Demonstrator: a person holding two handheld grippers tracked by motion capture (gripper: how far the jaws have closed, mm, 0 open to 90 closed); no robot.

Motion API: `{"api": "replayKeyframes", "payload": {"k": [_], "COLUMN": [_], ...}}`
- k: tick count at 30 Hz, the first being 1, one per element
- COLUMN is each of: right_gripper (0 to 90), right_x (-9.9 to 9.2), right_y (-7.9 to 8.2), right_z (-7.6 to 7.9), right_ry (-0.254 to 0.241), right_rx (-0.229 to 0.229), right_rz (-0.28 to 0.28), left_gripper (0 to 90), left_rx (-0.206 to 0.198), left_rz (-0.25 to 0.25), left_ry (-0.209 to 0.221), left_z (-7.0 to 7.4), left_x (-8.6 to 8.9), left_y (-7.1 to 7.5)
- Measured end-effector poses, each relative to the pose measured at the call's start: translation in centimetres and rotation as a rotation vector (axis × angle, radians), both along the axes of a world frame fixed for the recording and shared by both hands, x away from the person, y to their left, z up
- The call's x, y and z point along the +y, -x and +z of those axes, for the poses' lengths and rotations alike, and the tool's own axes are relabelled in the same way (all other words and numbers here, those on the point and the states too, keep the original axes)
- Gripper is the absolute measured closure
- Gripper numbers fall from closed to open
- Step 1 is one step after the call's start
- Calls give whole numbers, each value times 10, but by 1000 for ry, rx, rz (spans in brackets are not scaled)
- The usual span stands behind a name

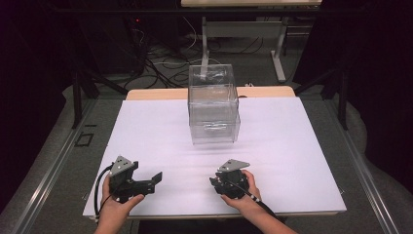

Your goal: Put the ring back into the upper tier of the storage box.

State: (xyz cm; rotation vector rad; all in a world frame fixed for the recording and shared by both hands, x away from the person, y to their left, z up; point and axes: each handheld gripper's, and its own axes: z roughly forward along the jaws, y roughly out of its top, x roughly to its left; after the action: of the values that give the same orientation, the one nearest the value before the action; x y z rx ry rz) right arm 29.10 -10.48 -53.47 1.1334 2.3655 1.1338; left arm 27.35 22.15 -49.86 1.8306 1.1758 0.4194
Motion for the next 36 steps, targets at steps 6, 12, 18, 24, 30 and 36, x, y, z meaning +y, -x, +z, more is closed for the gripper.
{"api": "replayKeyframes", "payload": {"k": [6, 12, 18, 24, 30, 36], "right_gripper": [682, 681, 682, 682, 683, 683], "right_x": [-8, -13, -24, -34, -39, -46], "right_y": [-6, -10, -18, -25, -32, -43], "right_z": [9, 15, 24, 34, 41, 47], "right_ry": [-30, -44, -59, -68, -56, -52], "right_rx": [-13, -10, -22, -22, -21, -21], "right_rz": [-40, -72, -118, -154, -175, -196], "left_gripper": [17, 17, 17, 17, 17, 17], "left_rx": [1, 0, 0, -3, -1, 1], "left_rz": [0, 0, 1, 3, 2, 2], "left_ry": [-1, -1, 0, 2, 0, 0], "left_z": [0, 0, 0, 0, 0, 0], "left_x": [0, 0, 0, 0, 0, 0], "left_y": [0, 0, 0, 1, 1, 1]}}
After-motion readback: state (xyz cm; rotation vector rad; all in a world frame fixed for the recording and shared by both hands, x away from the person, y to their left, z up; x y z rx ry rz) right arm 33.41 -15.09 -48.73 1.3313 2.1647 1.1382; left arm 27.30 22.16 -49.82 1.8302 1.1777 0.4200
